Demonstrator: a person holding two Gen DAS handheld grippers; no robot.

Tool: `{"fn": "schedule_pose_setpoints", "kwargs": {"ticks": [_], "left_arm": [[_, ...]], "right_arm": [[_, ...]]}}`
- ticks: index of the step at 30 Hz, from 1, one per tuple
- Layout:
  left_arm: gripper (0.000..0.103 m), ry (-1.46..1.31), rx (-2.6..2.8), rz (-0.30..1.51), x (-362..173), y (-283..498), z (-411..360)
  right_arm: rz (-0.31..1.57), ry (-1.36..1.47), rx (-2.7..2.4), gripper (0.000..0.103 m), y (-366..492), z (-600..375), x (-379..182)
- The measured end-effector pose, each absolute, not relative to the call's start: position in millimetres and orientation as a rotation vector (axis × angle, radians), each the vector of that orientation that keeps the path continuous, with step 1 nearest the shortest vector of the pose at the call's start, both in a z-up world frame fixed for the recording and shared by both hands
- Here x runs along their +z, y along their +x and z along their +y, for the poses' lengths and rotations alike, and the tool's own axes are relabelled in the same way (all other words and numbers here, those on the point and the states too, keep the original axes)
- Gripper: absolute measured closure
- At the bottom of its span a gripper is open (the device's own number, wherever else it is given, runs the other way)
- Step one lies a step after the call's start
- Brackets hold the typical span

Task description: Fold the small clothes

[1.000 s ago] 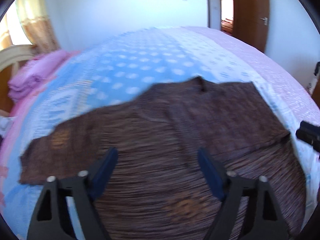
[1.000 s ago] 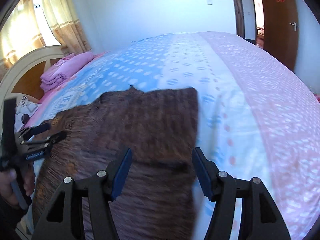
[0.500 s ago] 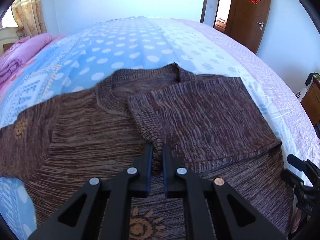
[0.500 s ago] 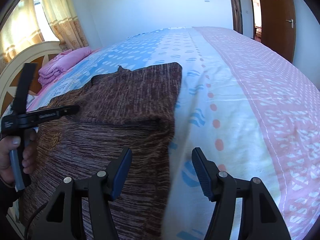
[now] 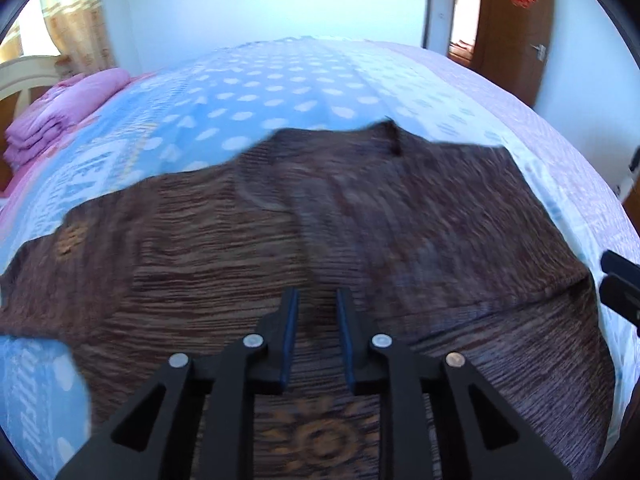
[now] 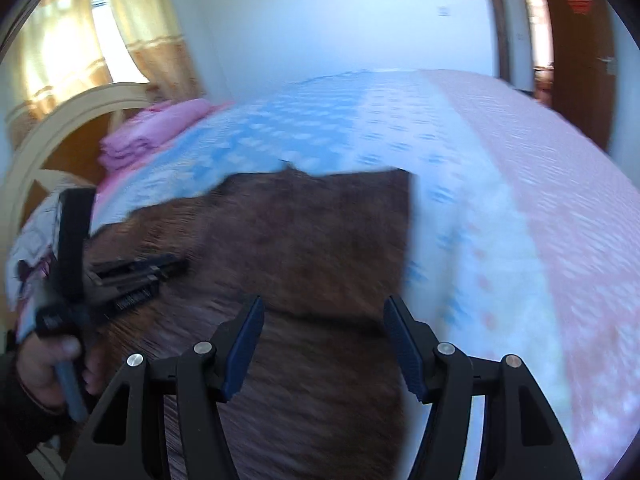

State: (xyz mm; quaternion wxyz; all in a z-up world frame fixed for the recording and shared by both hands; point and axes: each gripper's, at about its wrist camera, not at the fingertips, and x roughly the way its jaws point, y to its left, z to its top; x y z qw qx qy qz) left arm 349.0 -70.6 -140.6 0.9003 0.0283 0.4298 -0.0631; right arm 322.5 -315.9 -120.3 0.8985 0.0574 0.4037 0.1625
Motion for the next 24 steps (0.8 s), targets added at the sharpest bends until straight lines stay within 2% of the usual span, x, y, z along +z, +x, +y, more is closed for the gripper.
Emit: {"fn": "schedule_pose_setpoints", "kwargs": {"ticks": [4,6,14,19,22,24], "left_arm": [[0.08,0.074,-0.09,0.893,-136.8,341.4,-38.1],[0.077,0.061,-0.08,0.889,-134.5,333.8,-16.7],[0.048,0.078,-0.007,0.833,-132.9,322.7,20.2],[0.037,0.103,0.022,0.799,-130.7,310.1,30.9],[0.028,0.086,0.058,0.801,-129.4,305.4,56.3],[0.027,0.078,0.12,0.802,-130.2,305.8,83.7]], "right_arm": [[0.992,0.084,0.282,0.04,348.2,-301.3,-152.3],[0.984,0.006,0.257,0.04,341.2,-291.2,-155.5],[0.93,-0.054,0.323,0.04,358.8,-226.8,-128.4],[1.035,-0.105,0.45,0.038,373.3,-173.9,-157.9],[0.986,-0.208,0.433,0.038,357.5,-154.5,-155.1],[0.955,-0.196,0.46,0.038,353.6,-148.8,-146.6]]}}
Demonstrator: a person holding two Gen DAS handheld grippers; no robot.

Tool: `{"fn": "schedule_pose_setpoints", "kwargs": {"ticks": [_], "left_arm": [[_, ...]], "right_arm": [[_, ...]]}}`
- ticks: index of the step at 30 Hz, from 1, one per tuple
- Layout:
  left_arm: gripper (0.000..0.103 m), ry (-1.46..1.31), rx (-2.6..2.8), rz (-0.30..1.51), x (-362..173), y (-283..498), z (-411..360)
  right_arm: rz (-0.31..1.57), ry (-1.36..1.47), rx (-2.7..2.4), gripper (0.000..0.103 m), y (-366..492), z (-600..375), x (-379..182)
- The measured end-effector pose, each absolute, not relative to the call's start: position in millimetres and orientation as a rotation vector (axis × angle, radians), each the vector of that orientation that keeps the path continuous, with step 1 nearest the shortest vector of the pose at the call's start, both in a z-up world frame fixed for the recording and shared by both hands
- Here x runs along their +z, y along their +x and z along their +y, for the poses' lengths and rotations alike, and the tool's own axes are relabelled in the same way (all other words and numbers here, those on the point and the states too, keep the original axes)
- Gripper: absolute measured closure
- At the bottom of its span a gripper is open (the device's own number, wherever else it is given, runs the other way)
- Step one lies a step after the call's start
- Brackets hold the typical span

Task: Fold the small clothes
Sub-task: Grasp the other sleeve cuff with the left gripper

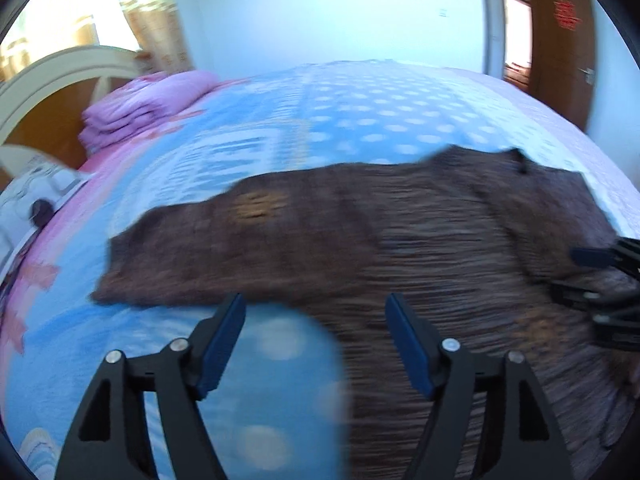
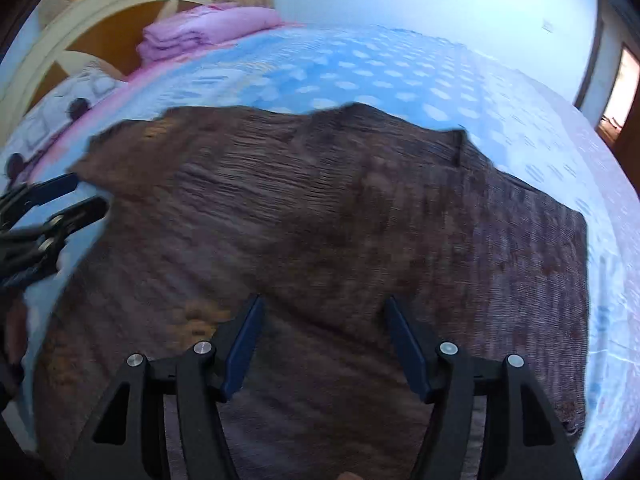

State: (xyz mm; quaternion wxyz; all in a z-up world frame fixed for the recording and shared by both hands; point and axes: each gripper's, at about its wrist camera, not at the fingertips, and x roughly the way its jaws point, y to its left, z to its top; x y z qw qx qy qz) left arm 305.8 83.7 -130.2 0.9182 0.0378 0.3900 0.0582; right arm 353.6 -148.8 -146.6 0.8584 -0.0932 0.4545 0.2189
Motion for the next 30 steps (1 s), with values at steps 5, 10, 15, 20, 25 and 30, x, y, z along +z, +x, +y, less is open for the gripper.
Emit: {"fn": "schedule_pose_setpoints", "kwargs": {"ticks": [5,10,15,20,25,30], "left_arm": [[0.023,0.046,0.276,0.83,-134.1,307.4,146.7],[0.022,-0.023,0.44,0.831,-135.7,301.5,215.8],[0.016,-0.079,0.532,0.836,-141.2,299.8,258.6],[0.016,-0.203,0.512,0.844,-144.0,300.2,274.1],[0.016,-0.336,0.473,0.851,-146.8,305.3,276.7],[0.021,-0.417,0.448,0.856,-151.9,314.0,278.5]], "right_arm": [[0.934,-0.199,0.455,0.038,366.4,-132.0,-148.5],[0.908,-0.312,0.448,0.033,358.2,-109.8,-169.7],[0.909,-0.275,0.457,0.032,364.8,-116.2,-172.4],[0.891,-0.288,0.446,0.032,354.6,-116.7,-170.3],[0.884,-0.289,0.442,0.031,351.5,-116.9,-169.5],[0.876,-0.298,0.434,0.031,349.4,-116.4,-169.1]]}}
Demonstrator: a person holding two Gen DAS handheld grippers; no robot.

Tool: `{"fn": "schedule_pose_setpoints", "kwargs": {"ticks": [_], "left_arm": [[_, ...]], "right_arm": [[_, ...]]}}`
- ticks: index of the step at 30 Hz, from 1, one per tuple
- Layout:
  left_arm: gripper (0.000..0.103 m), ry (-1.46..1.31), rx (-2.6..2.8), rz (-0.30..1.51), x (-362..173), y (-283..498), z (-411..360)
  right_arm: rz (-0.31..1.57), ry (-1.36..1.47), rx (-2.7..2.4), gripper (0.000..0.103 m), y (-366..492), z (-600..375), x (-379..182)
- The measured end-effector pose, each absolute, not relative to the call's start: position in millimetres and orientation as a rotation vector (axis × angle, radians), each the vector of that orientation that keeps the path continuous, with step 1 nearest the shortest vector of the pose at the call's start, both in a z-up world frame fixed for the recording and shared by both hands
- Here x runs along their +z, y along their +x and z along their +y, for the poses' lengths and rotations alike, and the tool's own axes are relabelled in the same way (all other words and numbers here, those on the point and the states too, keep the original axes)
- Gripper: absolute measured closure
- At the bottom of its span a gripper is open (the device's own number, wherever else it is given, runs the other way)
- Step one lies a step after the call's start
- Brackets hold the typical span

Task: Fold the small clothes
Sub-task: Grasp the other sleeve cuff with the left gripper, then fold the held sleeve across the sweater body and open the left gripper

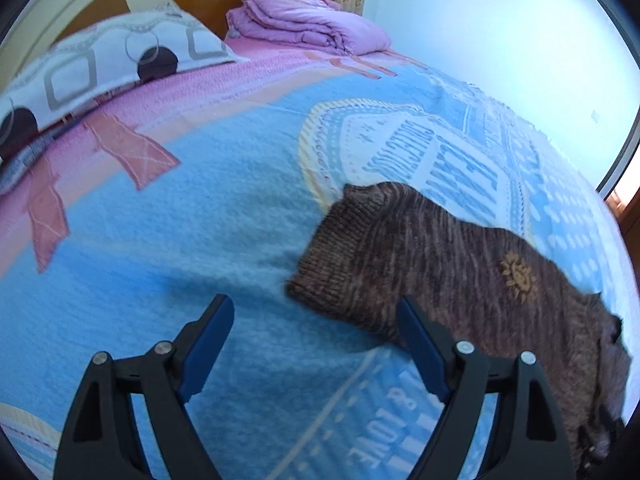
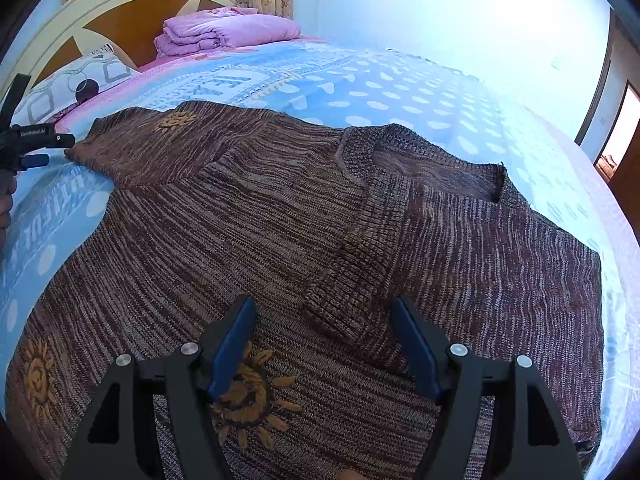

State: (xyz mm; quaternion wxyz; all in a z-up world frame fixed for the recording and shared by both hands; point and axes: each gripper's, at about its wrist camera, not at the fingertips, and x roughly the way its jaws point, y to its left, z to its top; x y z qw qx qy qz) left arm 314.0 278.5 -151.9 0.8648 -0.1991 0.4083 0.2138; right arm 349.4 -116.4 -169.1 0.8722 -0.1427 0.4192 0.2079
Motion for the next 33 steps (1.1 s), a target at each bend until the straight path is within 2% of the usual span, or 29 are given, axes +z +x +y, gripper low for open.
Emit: {"fn": "schedule_pose_setpoints", "kwargs": {"ticks": [4,9,10,12,13,33], "left_arm": [[0.039,-0.493,0.403,0.873,-161.6,322.9,276.6],[0.05,-0.511,0.401,0.853,-164.6,334.5,277.3],[0.057,-0.527,0.406,0.845,-164.9,335.8,280.1],[0.091,-0.547,0.397,0.833,-164.7,337.9,285.1],[0.094,-0.572,0.367,0.845,-166.2,340.1,288.7],[0.094,-0.628,0.245,0.736,-102.3,342.3,258.1]], "right_arm": [[0.874,-0.3,0.433,0.031,348.8,-116.2,-168.9],[0.87,-0.303,0.429,0.031,347.9,-115.0,-168.5],[0.869,-0.303,0.429,0.031,347.9,-115.1,-168.5],[0.868,-0.304,0.428,0.031,347.7,-115.3,-168.3],[0.867,-0.304,0.427,0.031,347.6,-115.3,-168.3],[0.882,-0.225,0.452,0.027,355.0,-126.8,-163.1]]}}
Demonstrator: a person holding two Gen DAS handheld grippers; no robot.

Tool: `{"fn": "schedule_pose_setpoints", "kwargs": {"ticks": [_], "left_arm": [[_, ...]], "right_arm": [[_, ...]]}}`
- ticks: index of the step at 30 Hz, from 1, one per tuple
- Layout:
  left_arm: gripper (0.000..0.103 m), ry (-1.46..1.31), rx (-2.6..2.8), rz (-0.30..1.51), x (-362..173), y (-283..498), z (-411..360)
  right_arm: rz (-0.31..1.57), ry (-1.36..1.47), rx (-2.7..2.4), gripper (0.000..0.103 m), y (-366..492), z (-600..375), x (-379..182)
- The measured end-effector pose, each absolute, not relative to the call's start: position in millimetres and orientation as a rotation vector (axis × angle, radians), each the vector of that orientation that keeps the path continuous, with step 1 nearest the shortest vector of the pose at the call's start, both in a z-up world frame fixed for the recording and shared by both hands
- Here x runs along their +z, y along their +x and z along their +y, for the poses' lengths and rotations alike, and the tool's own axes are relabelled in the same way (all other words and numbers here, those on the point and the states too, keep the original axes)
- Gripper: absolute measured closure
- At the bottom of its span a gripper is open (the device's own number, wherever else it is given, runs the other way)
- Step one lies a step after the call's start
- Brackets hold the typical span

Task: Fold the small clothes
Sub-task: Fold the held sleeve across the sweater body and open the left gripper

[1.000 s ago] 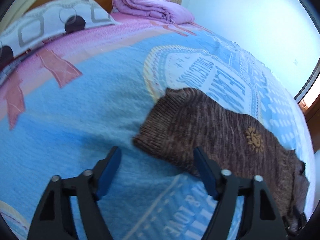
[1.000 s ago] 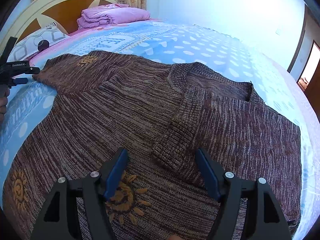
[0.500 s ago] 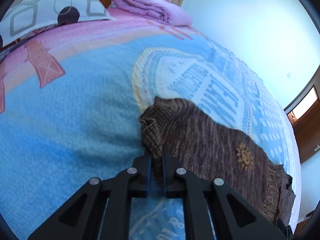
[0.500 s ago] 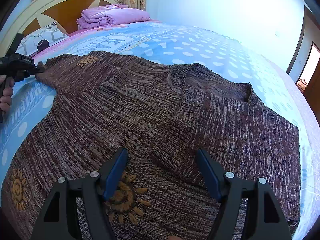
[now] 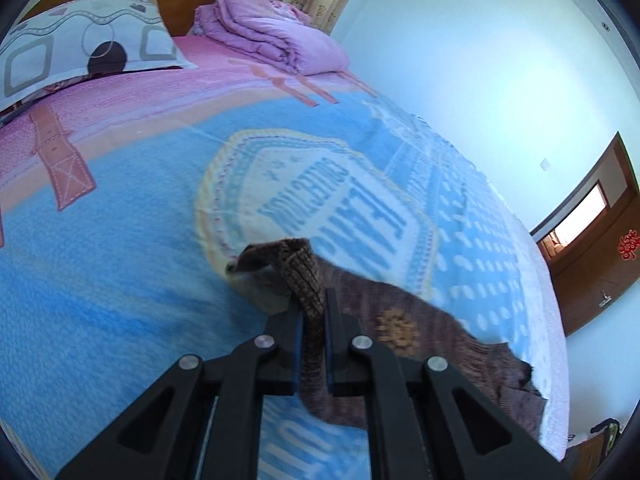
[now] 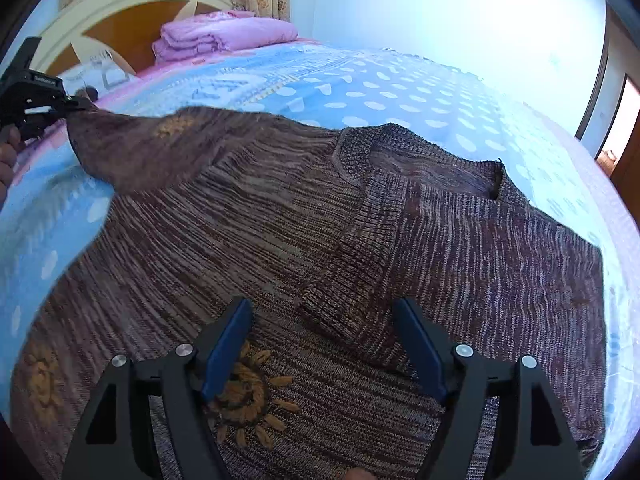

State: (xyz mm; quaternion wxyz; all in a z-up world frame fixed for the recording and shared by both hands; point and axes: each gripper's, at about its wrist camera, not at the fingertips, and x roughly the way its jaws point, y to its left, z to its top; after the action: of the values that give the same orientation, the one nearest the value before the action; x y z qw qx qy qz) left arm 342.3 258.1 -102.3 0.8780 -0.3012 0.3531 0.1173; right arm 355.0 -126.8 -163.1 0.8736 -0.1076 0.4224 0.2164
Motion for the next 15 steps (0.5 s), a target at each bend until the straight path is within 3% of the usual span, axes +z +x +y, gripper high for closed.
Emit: {"fn": "schedule_pose_setpoints", "kwargs": {"ticks": [15], "left_arm": [[0.094,-0.612,0.094,0.7,-47.0,349.8,188.6]], "right_arm": [[0.801,-0.126,0.376,0.027,322.8,-190.7,-111.0]]}}
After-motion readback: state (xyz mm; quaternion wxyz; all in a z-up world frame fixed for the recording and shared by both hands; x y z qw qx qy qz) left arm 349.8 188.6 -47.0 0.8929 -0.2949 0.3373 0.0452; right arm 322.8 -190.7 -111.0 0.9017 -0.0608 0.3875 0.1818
